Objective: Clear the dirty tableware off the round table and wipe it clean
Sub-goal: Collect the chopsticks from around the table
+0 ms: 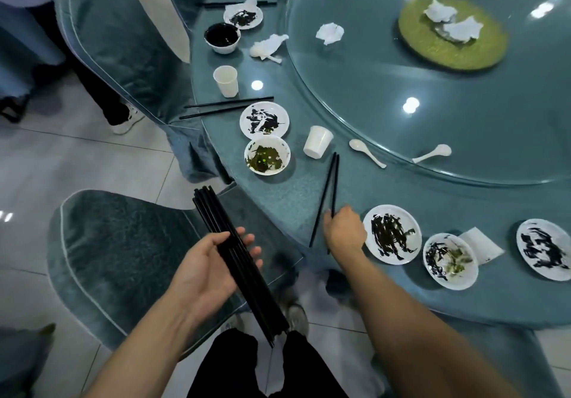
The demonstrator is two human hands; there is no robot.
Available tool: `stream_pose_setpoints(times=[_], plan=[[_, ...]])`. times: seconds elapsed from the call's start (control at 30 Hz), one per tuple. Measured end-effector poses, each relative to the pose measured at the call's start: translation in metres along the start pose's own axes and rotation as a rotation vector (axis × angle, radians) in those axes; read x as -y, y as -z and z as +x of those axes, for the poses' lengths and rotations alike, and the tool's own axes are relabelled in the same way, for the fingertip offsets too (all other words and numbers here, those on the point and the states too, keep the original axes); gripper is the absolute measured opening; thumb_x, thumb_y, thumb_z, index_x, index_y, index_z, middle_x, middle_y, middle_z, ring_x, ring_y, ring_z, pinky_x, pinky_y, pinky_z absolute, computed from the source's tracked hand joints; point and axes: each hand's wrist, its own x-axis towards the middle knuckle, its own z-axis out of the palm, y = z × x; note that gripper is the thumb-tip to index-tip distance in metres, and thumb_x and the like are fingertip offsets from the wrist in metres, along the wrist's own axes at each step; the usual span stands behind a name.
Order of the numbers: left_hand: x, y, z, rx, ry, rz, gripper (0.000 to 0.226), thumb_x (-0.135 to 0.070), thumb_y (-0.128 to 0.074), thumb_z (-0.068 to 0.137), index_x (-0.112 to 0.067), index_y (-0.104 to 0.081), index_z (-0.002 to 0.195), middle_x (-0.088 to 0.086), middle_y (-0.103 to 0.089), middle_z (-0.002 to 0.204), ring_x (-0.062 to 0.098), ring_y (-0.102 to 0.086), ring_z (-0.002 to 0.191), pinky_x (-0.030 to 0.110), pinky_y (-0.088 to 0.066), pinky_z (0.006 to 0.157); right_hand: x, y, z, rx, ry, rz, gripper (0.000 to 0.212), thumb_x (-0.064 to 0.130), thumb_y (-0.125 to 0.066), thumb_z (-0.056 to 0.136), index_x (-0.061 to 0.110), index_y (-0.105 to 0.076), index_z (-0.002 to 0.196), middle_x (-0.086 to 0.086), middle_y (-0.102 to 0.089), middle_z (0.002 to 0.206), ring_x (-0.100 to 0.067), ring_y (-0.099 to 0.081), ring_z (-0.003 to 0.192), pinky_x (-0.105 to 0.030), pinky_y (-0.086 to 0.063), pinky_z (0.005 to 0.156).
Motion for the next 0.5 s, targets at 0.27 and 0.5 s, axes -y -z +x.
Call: stream_pose_setpoints(times=[0.27,0.5], plan=[[0.004,0.003,-0.003,0.002,-0.010,-0.008,0.026,-0.020,-0.046,0.097,-0.006,-0.064,0.109,0.012,-0.070,0.098,0.030,-0.066,0.090,0.049,-0.051,0.091,0.018,-0.003,-0.001,0.071,-0.075,0.060,0.040,0.032,-0.058,0.094,0.003,-0.055,0.122,-0.018,-0.063,0.125,-0.038,-0.060,0.116,-0.041,-0.049,0.093],[0.017,0.000,-0.011,0.005,-0.027,-0.031,0.027,-0.020,-0.048,0.095,-0.006,-0.063,0.113,0.012,-0.069,0.098,0.030,-0.067,0.088,0.049,-0.052,0.088,-0.004,0.001,-0.013,0.071,-0.042,0.019,0.029,0.018,-0.051,0.096,0.000,-0.059,0.116,-0.022,-0.064,0.121,-0.040,-0.062,0.113,-0.042,-0.049,0.092]])
